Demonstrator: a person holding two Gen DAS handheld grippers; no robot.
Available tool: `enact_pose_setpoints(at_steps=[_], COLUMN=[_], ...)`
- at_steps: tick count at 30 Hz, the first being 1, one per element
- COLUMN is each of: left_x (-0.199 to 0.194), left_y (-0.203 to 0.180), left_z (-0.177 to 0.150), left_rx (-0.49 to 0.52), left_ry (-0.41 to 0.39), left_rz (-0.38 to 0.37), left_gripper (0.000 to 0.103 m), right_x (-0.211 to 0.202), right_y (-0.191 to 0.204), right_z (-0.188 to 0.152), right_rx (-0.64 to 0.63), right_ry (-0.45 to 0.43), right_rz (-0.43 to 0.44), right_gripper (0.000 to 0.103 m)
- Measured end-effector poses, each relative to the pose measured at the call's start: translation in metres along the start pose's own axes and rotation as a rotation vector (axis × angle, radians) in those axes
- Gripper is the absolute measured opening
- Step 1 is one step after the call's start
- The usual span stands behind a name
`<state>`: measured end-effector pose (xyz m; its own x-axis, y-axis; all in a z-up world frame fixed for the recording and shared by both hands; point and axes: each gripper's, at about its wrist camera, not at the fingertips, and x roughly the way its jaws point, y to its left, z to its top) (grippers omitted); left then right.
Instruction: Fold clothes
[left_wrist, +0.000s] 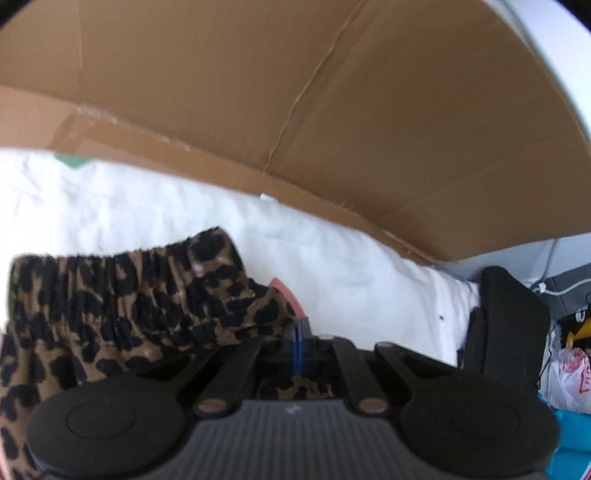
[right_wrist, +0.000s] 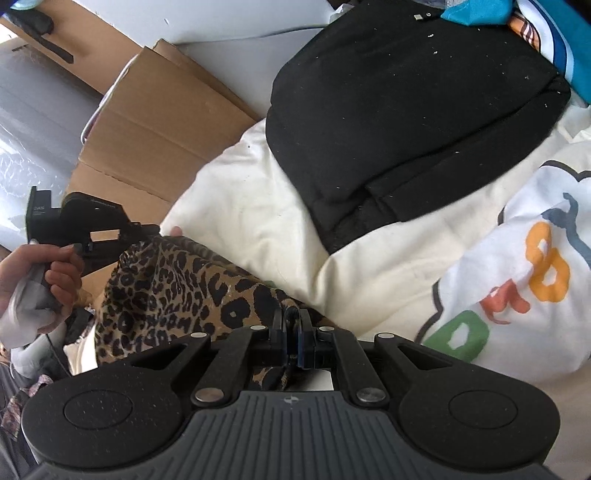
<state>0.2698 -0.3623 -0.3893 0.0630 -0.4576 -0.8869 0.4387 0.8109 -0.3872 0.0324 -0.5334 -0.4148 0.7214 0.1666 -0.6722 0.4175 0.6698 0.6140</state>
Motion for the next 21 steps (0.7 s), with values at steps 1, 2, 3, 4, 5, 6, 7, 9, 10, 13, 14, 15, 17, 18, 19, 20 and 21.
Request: enact_pose_setpoints(at_steps=[1, 2, 3, 4, 5, 6, 7, 9, 10, 13, 14, 15, 17, 18, 19, 20, 21], left_x=[0.003, 0.004, 0.003, 0.001, -0.001, -0.003, -0.006, -0.009, -0.01, -0.007, -0.006, -0.005, -0.002, -0.001, 0.0, 0.001, 0.002], left_y=[0.001, 0.002, 0.001, 0.0, -0.002, -0.005, -0.008, -0.013, -0.014, -0.018, -0.02, -0.021, -0.024, -0.025, -0.025, -0.026, -0.026], left_z=[-0.001, -0.002, -0.004, -0.007, -0.011, -0.015, -0.02, -0.031, -0.036, -0.047, -0.049, -0.051, -0.054, -0.054, -0.055, -0.055, -0.056], left_rx=[-0.002, -0.001, 0.001, 0.003, 0.01, 0.02, 0.03, 0.036, 0.036, 0.033, 0.034, 0.036, 0.039, 0.042, 0.046, 0.05, 0.053], left_ry=[0.007, 0.012, 0.016, 0.022, 0.031, 0.039, 0.047, 0.066, 0.077, 0.094, 0.096, 0.097, 0.1, 0.101, 0.102, 0.103, 0.106], left_rz=[-0.006, -0.018, -0.034, -0.051, -0.067, -0.079, -0.092, -0.107, -0.11, -0.109, -0.107, -0.105, -0.099, -0.094, -0.085, -0.074, -0.066], left_gripper=[0.002, 0.004, 0.012, 0.019, 0.02, 0.022, 0.022, 0.022, 0.022, 0.033, 0.036, 0.038, 0.039, 0.039, 0.034, 0.027, 0.005], right_x=[0.0, 0.0, -0.001, -0.001, -0.001, -0.001, -0.001, -0.001, 0.0, 0.0, -0.001, -0.001, -0.002, -0.002, -0.002, -0.002, -0.002], right_y=[-0.001, -0.002, -0.003, -0.003, -0.003, -0.003, -0.003, -0.002, -0.001, -0.001, -0.001, -0.001, -0.002, -0.002, -0.002, -0.001, -0.001], right_z=[0.0, 0.0, 0.0, -0.001, -0.001, -0.001, -0.001, -0.001, -0.001, -0.001, -0.001, -0.001, -0.002, -0.003, -0.003, -0.003, -0.004], right_rx=[-0.004, -0.006, -0.005, -0.004, -0.001, 0.002, 0.005, 0.011, 0.013, 0.013, 0.014, 0.015, 0.021, 0.02, 0.016, 0.012, 0.008], right_ry=[0.003, 0.005, 0.006, 0.007, 0.007, 0.007, 0.007, 0.008, 0.008, 0.009, 0.009, 0.009, 0.009, 0.008, 0.006, 0.004, 0.002], right_rz=[-0.004, -0.006, -0.006, -0.006, -0.005, -0.004, -0.003, -0.003, -0.003, -0.004, -0.005, -0.006, -0.007, -0.006, -0.005, -0.004, -0.003], right_gripper=[0.003, 0.003, 0.003, 0.003, 0.003, 0.003, 0.003, 0.004, 0.004, 0.005, 0.005, 0.005, 0.005, 0.005, 0.005, 0.005, 0.004])
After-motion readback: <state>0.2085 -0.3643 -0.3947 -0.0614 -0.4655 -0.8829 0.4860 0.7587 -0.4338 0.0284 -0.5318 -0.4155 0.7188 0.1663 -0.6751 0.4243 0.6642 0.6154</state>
